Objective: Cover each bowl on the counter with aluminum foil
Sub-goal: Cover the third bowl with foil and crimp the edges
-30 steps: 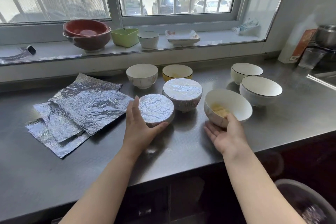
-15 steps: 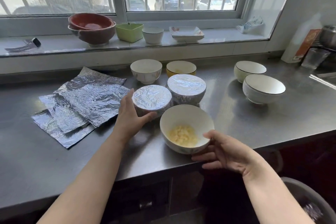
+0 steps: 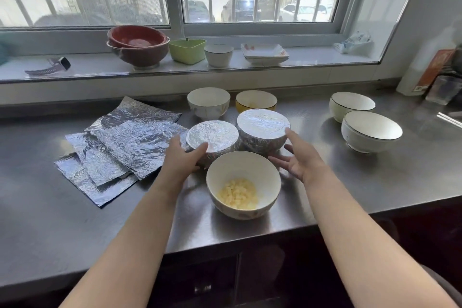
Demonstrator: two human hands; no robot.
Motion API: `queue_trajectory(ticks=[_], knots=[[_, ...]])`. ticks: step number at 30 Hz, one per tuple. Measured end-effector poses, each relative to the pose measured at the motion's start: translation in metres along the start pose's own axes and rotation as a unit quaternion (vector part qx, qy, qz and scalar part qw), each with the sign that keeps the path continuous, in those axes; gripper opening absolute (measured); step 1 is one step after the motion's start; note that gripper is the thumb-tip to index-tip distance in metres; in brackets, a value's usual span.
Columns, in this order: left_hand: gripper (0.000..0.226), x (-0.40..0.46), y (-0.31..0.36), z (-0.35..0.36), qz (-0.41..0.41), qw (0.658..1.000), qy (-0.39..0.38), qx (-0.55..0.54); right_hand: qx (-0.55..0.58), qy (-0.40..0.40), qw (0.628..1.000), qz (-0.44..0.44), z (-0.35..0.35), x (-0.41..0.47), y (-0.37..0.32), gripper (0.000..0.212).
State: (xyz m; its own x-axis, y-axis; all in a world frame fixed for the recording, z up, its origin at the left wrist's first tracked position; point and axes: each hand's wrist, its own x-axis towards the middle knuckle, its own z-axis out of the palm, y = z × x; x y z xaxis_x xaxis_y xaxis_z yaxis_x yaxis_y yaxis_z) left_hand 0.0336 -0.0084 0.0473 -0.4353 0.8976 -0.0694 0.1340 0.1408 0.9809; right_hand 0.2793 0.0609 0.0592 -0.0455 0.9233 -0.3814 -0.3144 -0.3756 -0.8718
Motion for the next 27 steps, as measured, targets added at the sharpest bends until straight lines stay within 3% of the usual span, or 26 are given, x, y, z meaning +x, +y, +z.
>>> queue_trajectory(ticks=[2,5,11,19,27], knots=[[0.046,-0.002,0.011,0.003,-0.077,0.992,-0.013,-0.101,0.031,-0.009,0.999,0.021,0.011,0.015,0.002,0.045],[0.021,0.003,0.016,0.004,-0.123,0.979,-0.023,-0.159,0.069,-0.007,0.997,0.029,0.017,0.029,0.007,0.045],[0.033,0.018,0.018,0.006,-0.139,0.975,-0.031,-0.168,0.105,-0.005,0.994,0.019,0.015,0.033,0.008,0.029],[0.028,0.054,0.026,0.036,-0.159,0.975,-0.086,-0.133,0.155,0.061,0.986,0.001,-0.013,0.043,-0.006,0.039],[0.039,0.083,0.045,0.083,-0.186,0.969,-0.113,-0.114,0.215,0.102,0.971,-0.026,-0.051,0.064,-0.027,0.048]])
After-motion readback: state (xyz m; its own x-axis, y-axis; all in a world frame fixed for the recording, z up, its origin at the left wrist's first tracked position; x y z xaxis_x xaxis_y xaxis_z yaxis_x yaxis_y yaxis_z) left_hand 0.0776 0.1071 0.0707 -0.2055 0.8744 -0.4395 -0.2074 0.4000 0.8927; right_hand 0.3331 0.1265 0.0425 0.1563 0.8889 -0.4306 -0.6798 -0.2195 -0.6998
